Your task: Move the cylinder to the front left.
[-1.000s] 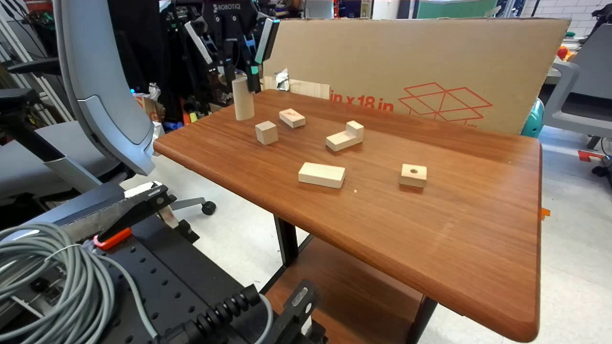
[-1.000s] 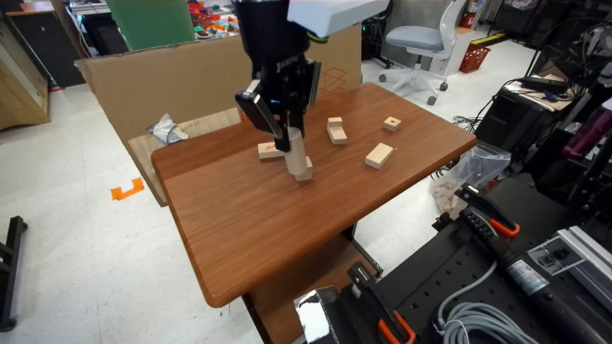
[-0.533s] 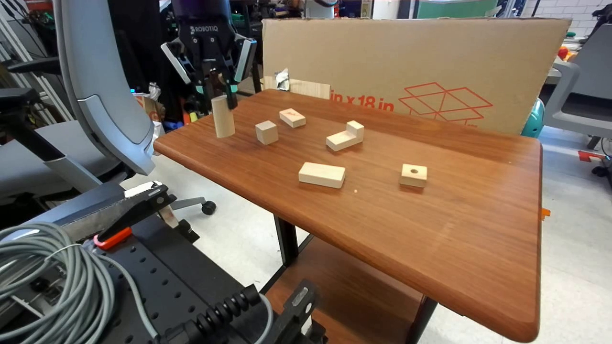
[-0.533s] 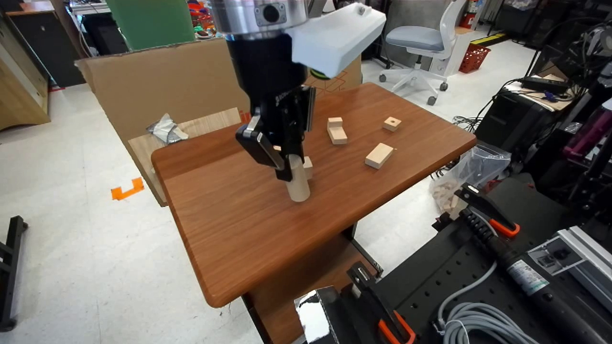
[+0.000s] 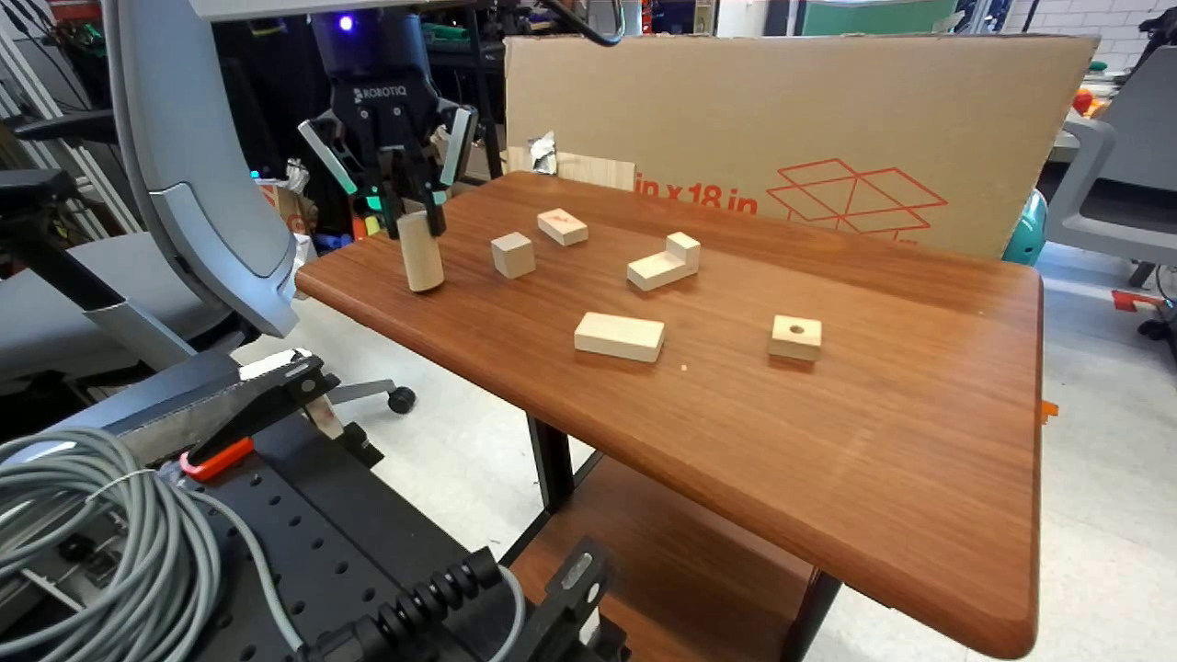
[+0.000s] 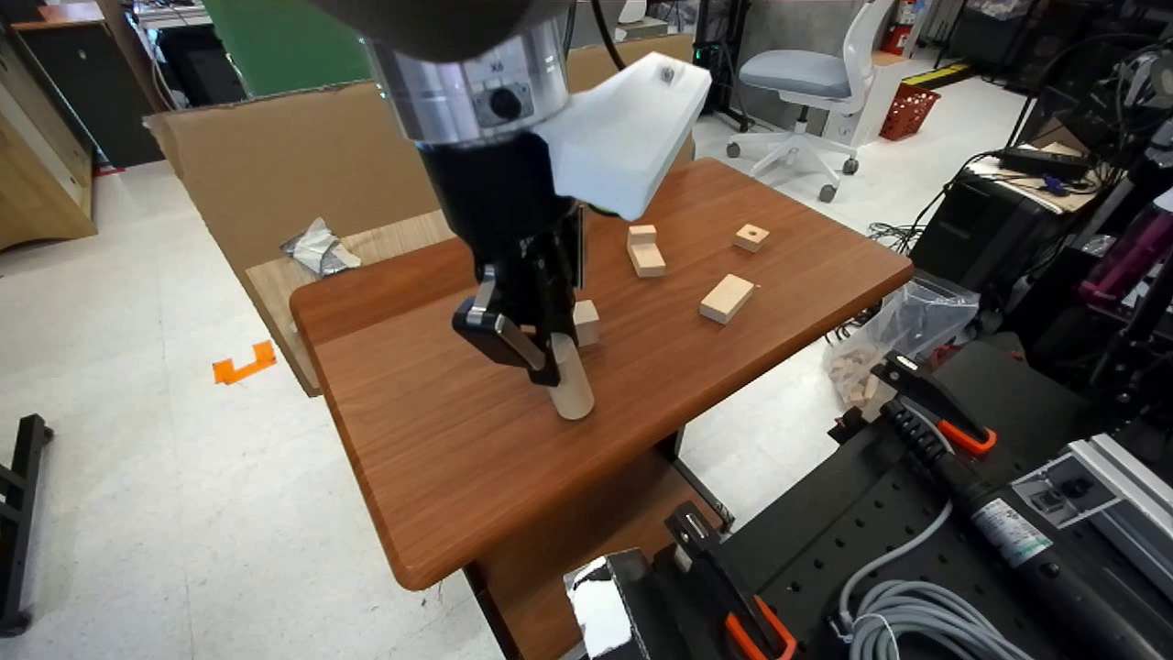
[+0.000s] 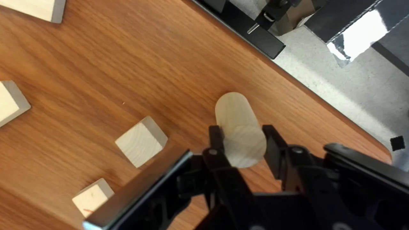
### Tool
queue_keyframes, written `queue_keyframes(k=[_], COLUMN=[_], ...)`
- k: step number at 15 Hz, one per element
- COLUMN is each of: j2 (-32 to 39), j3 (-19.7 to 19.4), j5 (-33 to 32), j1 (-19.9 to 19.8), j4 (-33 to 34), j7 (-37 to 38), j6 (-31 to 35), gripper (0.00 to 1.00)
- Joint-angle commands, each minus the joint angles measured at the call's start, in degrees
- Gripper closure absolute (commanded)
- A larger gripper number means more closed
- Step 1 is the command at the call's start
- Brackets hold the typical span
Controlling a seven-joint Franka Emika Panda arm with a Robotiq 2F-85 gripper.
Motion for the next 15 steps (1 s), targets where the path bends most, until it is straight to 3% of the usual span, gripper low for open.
queue_keyframes(k=[1, 4, 5, 7, 11, 15], j2=[1.3, 1.3, 1.3, 1.2, 0.2, -4.8], j3=[-0.3, -0.1, -0.1, -0.1, 0.2, 0.7], j5=[-2.1, -1.8, -1.7, -1.9, -1.6, 1.7], j1=[0.3, 0.2, 0.2, 0.2, 0.0, -1.3], j4=[0.9, 0.9, 0.9, 0.6, -0.4, -1.8], j7=[0.1, 0.0, 0.0, -0.1, -1.0, -1.1], j6=[1.7, 1.4, 1.3, 1.3, 1.3, -0.7], gripper=[0.89, 0.89, 0.39, 0.33, 0.04, 0.00])
